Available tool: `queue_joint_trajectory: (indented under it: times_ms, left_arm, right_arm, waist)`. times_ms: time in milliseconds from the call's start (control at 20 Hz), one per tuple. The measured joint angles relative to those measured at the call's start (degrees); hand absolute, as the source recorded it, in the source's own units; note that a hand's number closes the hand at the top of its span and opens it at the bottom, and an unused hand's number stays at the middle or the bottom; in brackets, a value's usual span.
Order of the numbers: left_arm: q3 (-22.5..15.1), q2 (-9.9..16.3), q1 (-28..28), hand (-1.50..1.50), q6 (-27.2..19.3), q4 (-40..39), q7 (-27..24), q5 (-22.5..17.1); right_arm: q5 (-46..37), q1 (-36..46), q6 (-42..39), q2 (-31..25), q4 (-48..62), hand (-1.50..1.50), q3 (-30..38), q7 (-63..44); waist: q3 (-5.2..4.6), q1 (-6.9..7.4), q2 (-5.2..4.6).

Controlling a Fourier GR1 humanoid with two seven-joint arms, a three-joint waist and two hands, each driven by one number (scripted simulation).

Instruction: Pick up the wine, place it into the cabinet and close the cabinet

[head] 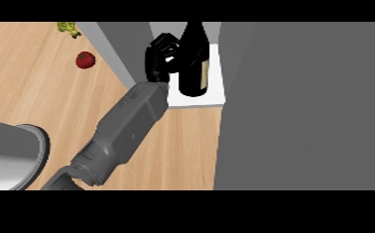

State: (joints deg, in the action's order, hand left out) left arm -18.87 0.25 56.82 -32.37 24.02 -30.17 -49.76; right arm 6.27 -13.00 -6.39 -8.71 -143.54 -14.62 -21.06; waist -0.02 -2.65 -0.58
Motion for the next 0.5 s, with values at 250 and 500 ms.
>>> queue_joint_trajectory:
  times_ms: [250, 500]
  left_arm:
    - [0.11, 1.20, 4.38, -1.50, -3.89, -5.96, 0.01, 2.35]
    - [-0.86, 2.11, 7.90, -1.50, -6.51, -11.40, 0.98, 5.30]
  right_arm:
    - [-0.08, -0.58, -0.53, 0.66, 0.39, -1.50, -0.59, 0.51]
    - [-0.21, -0.67, -0.80, 1.32, 0.48, -1.50, -1.85, 0.71]
  waist:
    - [0.02, -0.29, -0.09]
    - [0.06, -0.69, -0.11]
